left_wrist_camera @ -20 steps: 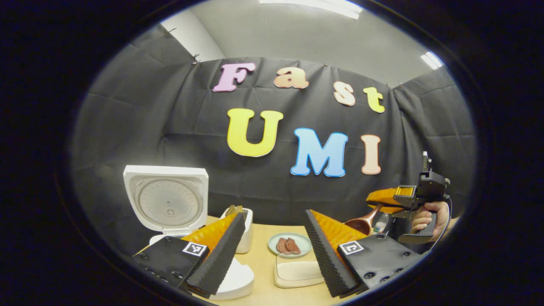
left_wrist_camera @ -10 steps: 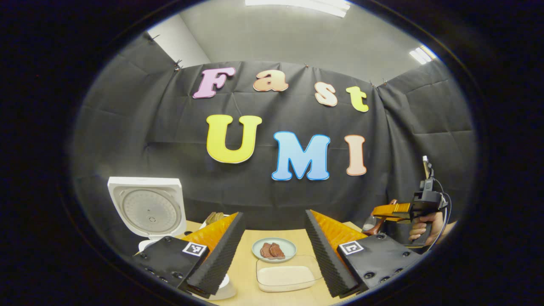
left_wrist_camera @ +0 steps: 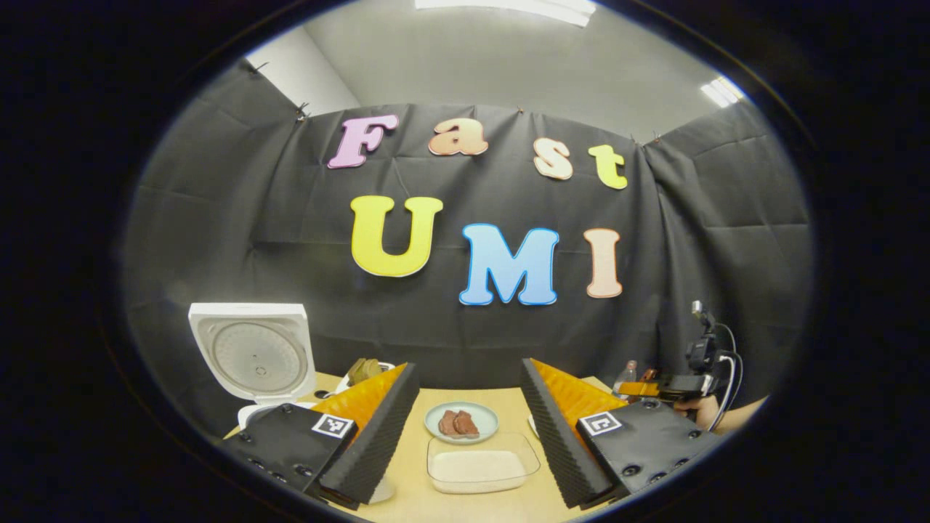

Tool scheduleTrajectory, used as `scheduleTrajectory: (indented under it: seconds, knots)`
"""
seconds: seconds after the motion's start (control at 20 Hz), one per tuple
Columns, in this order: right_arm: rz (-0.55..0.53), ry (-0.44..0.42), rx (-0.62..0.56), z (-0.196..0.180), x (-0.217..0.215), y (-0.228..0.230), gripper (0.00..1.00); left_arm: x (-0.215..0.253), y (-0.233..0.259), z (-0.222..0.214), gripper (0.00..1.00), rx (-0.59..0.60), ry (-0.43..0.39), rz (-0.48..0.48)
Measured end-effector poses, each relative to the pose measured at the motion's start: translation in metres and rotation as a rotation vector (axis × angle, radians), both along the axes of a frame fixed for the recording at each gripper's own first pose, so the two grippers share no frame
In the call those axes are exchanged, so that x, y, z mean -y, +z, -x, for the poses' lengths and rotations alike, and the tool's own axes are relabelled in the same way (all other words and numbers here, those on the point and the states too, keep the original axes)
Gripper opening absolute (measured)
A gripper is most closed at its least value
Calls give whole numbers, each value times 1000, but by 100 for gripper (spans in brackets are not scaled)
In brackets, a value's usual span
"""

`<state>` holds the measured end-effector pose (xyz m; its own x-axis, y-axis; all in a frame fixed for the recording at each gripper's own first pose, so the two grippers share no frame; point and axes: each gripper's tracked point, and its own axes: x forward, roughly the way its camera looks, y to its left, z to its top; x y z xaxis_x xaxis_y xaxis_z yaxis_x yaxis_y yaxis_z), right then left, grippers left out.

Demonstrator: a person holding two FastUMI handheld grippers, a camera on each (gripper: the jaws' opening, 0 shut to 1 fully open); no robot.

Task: Close the left gripper, press the button to open the rice cooker; take a wooden spoon from the chopstick holder with the right hand, scoop a spoonful of rice and pour it into the rice cooker, then put the wooden spoon back into the chopstick holder.

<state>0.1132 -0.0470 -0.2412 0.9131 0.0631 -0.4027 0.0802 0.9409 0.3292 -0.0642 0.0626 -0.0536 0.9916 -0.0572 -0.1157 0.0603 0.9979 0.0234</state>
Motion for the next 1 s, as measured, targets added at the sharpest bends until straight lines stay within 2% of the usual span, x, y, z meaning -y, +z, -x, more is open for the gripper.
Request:
scheduleTrajectory:
  seconds: [0.1,0.3,0.4,0.6,0.65,0.8,0.9,1.0]
  knots:
    - [24,30,-33,-4,-9,-20,8,0,-2,5,97,-5,10,-13]
    - [100,37,-88,-11,-10,-53,8,2,-4,8,97,-17,23,-3]
    - [99,46,-102,-12,-14,-61,8,0,-2,6,97,-15,30,-9]
    - [129,89,-153,4,-12,-79,20,1,0,1,96,-9,29,-6]
    - [161,90,-166,15,-8,-78,29,1,0,1,96,-6,25,-2]
    - [250,64,-142,31,12,-64,92,3,-1,-6,99,-6,10,7]
    - [262,19,-73,46,22,-27,100,0,0,-10,99,-2,14,15]
    - [263,8,-11,55,23,7,99,-6,9,-16,99,19,21,23]
